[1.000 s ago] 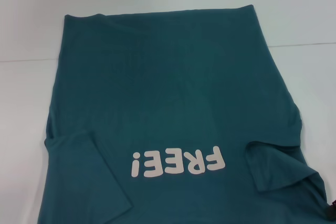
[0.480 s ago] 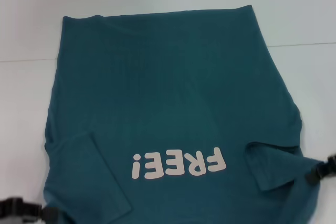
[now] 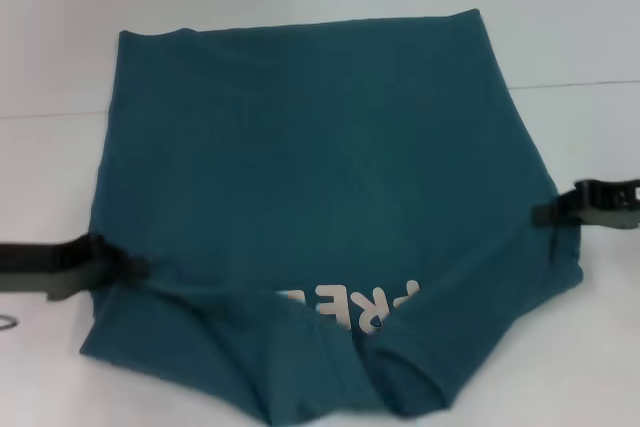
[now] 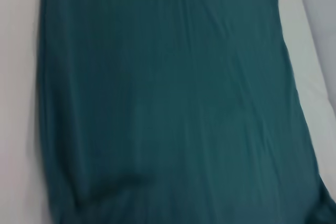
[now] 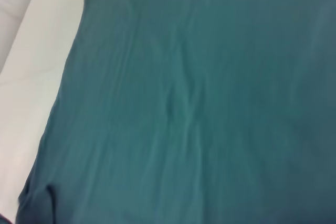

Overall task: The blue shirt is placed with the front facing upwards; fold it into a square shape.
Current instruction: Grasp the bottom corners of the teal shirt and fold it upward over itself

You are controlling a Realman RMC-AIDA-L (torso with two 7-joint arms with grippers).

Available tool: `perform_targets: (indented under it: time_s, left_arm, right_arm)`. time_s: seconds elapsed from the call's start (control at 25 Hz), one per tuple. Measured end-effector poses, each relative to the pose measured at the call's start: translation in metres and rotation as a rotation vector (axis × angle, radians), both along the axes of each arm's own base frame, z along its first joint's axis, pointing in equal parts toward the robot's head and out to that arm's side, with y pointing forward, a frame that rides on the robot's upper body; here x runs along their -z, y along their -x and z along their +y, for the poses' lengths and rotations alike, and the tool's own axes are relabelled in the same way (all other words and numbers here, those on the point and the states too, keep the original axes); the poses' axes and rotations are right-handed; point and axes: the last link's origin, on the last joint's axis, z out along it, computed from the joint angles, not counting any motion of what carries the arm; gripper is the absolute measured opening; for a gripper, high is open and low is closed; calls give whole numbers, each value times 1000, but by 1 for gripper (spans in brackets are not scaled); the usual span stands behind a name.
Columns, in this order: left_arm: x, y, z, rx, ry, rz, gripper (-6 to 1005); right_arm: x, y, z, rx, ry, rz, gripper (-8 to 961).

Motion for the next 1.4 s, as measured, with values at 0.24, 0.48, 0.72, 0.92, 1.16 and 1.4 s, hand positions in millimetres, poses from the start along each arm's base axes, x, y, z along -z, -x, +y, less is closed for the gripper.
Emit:
perform_targets:
  time_s: [0.24, 0.48, 0.72, 0.92, 1.16, 1.4]
  left_arm:
    - [8, -12, 33, -3, -94, 63, 2]
    - [8, -28, 57, 25, -157, 106, 3]
    - [13, -42, 79, 60, -206, 185, 3]
    - [14, -55, 93, 87, -227, 246, 2]
    - [7, -53, 102, 67, -282, 280, 3]
    - [0, -49, 108, 54, -337, 306, 3]
  right_arm:
    - [10, 13, 29, -16, -108, -48, 31]
    - [34, 32, 55, -71, -123, -146, 32]
    - [41, 43, 78, -85, -151, -279, 32]
    - [39, 48, 91, -91, -189, -361, 33]
    - [37, 55, 104, -111, -229, -407, 33]
    - [43, 59, 113, -123, -259, -443, 34]
